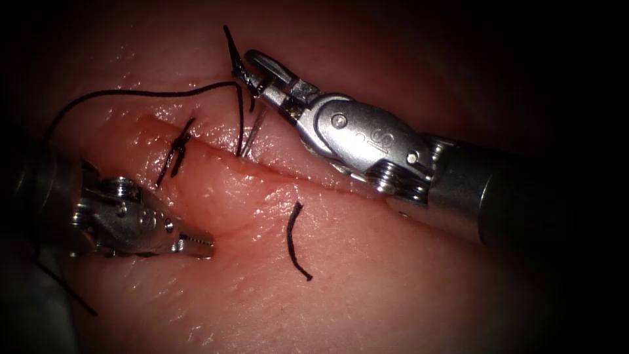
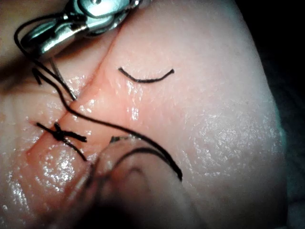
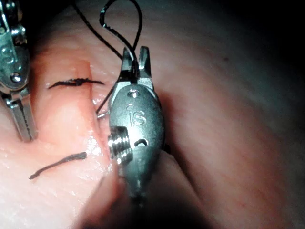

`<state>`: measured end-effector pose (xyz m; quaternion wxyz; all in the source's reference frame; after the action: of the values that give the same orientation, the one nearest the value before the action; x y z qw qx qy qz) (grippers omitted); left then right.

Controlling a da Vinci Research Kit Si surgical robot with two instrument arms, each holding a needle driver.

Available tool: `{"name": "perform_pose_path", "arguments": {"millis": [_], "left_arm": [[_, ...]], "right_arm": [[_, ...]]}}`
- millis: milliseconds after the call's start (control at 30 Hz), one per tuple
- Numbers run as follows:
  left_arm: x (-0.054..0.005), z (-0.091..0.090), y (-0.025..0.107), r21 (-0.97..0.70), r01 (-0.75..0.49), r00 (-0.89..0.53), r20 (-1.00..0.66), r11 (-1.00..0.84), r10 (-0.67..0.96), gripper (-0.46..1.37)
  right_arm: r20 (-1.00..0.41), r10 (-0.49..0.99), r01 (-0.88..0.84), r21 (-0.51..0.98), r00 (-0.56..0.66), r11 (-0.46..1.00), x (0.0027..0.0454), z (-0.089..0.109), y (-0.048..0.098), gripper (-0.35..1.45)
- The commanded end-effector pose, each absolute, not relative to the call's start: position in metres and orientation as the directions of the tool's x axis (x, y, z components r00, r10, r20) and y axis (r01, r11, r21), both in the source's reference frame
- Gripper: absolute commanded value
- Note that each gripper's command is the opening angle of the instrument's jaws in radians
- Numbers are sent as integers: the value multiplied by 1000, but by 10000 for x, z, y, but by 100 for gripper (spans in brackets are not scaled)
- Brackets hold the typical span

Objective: Wound Closure
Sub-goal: Throw the needle through the bottom half of the incision with the right gripper

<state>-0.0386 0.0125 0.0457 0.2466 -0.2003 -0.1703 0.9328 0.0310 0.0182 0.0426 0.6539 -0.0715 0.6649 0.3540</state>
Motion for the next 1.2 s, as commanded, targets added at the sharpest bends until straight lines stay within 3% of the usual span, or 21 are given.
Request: {"name": "perform_pose_path", "arguments": {"millis": [33,500,567,700,1200], "left_arm": [[-386,458,125,-421,-389,-798,-289,-819,528,-26],[-386,458,123,-422,-388,-798,-292,-820,528,-29],[-386,458,123,-422,-388,-798,-292,-820,528,-29],[-386,458,124,-422,-387,-798,-292,-820,527,-30],[-382,458,124,-423,-383,-799,-294,-821,525,-29]], "right_arm": [[-909,391,-554,400,-141,730,312,426,181,-35],[-765,620,-507,609,-173,610,319,437,172,-35],[-711,673,-495,667,-201,557,320,440,171,-35],[-443,835,-422,859,-327,291,323,447,172,-35],[-400,857,-407,877,-325,256,332,449,166,-35]]}}
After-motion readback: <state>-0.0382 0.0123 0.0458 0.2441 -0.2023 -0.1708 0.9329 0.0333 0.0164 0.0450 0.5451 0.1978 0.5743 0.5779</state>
